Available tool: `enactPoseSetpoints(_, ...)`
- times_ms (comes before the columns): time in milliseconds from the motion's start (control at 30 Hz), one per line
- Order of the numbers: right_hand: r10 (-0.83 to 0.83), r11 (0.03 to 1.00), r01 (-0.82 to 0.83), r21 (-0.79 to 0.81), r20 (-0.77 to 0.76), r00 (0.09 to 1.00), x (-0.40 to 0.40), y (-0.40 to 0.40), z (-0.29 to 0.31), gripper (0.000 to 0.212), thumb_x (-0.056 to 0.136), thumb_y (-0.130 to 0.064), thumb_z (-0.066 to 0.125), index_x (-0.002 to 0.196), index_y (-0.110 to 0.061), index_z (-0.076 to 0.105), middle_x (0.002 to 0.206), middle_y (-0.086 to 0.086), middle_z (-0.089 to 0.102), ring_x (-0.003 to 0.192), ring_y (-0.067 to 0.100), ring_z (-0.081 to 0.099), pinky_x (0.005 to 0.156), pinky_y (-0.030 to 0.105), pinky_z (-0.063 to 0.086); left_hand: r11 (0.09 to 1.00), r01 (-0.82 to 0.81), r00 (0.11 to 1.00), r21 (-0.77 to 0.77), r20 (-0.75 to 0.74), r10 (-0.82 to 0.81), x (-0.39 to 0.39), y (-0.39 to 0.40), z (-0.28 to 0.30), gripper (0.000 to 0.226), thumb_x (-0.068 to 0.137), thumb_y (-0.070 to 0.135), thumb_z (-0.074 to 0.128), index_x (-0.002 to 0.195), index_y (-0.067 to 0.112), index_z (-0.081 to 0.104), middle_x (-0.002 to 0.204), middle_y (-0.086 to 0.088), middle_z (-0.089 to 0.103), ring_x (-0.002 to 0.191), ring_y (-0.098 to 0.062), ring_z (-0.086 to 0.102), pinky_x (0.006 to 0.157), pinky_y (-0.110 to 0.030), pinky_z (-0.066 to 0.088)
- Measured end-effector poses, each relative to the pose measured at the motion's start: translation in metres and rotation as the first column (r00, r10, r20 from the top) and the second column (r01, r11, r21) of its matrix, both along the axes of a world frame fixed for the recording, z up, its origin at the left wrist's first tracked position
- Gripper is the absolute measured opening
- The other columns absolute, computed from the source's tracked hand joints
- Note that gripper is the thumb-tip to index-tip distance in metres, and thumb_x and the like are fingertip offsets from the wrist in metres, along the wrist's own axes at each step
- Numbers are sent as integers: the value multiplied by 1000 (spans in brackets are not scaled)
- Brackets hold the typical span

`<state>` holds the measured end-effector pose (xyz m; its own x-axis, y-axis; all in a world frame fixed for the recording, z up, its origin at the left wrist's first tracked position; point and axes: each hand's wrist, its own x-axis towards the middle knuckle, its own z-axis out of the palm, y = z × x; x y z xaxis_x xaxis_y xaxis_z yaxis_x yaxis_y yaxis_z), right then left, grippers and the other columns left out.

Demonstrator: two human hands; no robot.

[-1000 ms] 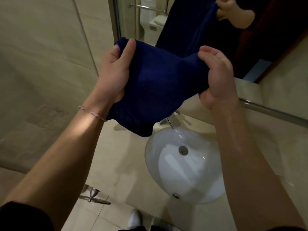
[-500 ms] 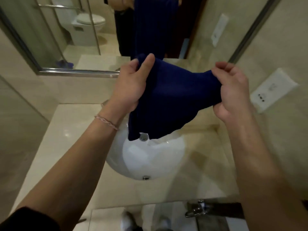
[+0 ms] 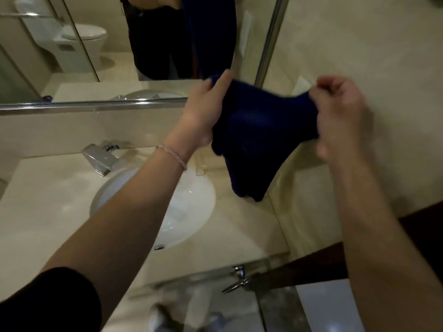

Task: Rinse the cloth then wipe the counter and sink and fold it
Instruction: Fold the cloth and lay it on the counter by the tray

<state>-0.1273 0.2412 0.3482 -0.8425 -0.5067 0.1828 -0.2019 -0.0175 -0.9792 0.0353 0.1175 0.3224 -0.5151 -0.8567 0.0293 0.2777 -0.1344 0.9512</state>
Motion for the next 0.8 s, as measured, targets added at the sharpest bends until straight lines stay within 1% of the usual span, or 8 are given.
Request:
enactPoseSetpoints(133, 63, 976, -82, 201, 100, 993, 8, 30, -102, 17, 94, -13, 64, 107, -24, 61, 109, -8, 63, 104, 10, 62, 81, 20, 50, 982, -54, 968, 182, 249, 7, 0, 25, -94, 26, 100, 37, 63, 91, 13, 70, 93, -13, 73, 97, -33, 72, 94, -53, 57)
enactPoseSetpoints(233, 26, 916, -120, 383, 242, 970, 19, 57, -182, 16, 96, -13, 61, 108, -24, 60, 112, -4, 60, 107, 18, 60, 82, 30, 51, 954, -74, 900, 289, 432, -61, 16, 50, -161, 38, 101, 41, 61, 102, 4, 68, 105, -20, 72, 98, -33, 72, 90, -49, 60)
enactPoseSetpoints(333, 5, 837, -191, 512, 343, 939, 32, 87, -251, 17, 97, -12, 59, 111, -22, 59, 119, 2, 58, 111, 23, 58, 82, 32, 48, 923, -76, 850, 378, 509, -138, 40, 76, -217, 37, 104, 35, 56, 101, 1, 70, 102, -17, 73, 93, -30, 71, 83, -42, 59)
enactPoseSetpoints(433, -53, 780, -205, 591, 389, 920, 44, 114, -297, 21, 96, -8, 58, 117, -14, 57, 123, 8, 58, 105, 23, 55, 84, 33, 47, 900, -131, 779, 416, 604, -166, 59, 94, -263, 36, 104, 35, 55, 105, 3, 71, 106, -16, 74, 98, -32, 71, 89, -49, 60)
enactPoseSetpoints(500, -77, 745, -233, 625, 428, 901, 47, 124, -316, 27, 96, -10, 60, 123, -12, 54, 127, 10, 57, 105, 24, 57, 88, 38, 52, 919, -148, 679, 366, 713, -175, 68, 99, -286, 39, 103, 36, 55, 105, 0, 69, 104, -16, 72, 99, -34, 69, 91, -51, 58)
enactPoseSetpoints(600, -76, 679, -295, 672, 465, 882, 48, 130, -328, 41, 95, -19, 64, 131, -8, 48, 126, 12, 55, 104, 26, 57, 87, 40, 54, 966, -61, 465, 251, 863, -195, 76, 99, -305, 40, 102, 38, 56, 94, 0, 65, 99, -15, 68, 99, -36, 65, 88, -41, 54)
enactPoseSetpoints(733, -42, 577, -310, 755, 406, 913, 43, 127, -339, 51, 94, -38, 65, 131, -8, 47, 123, 11, 57, 102, 26, 58, 83, 37, 54, 985, 78, 219, 154, 961, -168, 80, 90, -315, 46, 98, 54, 53, 81, 11, 58, 85, -6, 63, 83, -28, 61, 74, -33, 47)
enactPoseSetpoints(800, -34, 560, -283, 779, 362, 931, 40, 122, -345, 56, 90, -49, 64, 128, -10, 48, 124, 11, 57, 103, 28, 60, 87, 43, 56, 989, 99, 141, 113, 982, -127, 82, 81, -323, 52, 93, 62, 52, 88, 11, 59, 86, -6, 66, 83, -29, 63, 79, -37, 52)
